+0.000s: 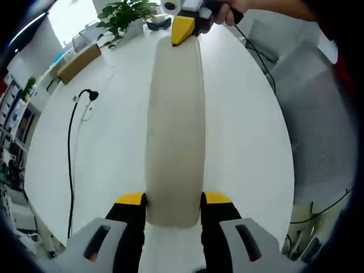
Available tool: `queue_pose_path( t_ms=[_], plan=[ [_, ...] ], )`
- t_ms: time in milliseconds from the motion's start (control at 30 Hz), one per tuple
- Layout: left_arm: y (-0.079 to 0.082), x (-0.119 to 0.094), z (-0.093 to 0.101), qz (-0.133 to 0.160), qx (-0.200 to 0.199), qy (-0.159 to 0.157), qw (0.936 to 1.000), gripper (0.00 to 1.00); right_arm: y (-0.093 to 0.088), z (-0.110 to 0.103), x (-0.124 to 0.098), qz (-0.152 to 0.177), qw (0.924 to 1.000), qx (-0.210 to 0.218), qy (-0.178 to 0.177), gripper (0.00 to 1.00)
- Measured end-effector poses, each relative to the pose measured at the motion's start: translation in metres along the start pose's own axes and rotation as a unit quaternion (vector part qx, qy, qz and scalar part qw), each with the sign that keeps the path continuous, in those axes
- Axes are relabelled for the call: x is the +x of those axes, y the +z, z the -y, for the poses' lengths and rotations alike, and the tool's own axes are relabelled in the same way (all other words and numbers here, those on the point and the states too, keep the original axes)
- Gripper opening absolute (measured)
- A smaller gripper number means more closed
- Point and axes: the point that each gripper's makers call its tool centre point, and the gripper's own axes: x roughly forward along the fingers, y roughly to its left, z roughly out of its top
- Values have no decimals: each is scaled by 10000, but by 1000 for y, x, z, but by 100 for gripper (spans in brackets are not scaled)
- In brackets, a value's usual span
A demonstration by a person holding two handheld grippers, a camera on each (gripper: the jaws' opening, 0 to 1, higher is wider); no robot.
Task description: Arrange the utensils inside the cutlery case until each visible utensil rests in its matching compartment.
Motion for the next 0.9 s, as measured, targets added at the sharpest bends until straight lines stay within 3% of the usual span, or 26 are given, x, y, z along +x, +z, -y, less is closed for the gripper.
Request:
queue_pose_path(
  t_ms=[133, 233, 433, 567, 900],
  plan=[
    [11, 1, -12, 16, 39, 13, 10000, 38, 4, 2, -6, 13, 9997, -152, -184, 6],
    [15, 8, -16, -36, 132, -36, 9999, 38, 1, 19, -9, -125, 9985, -259, -470, 8],
    [15, 29, -11, -256, 249, -294, 9989, 38, -10, 40, -10, -124, 9983, -137, -547, 9],
    [10, 40, -9, -416, 305, -295, 9982, 38, -6, 53, -6, -65, 9986, 19, -523, 9],
    [-9, 55, -4, -783, 320, -375, 9957, 38, -13, 61, 8, -13, 9988, 97, -474, 9]
  ],
)
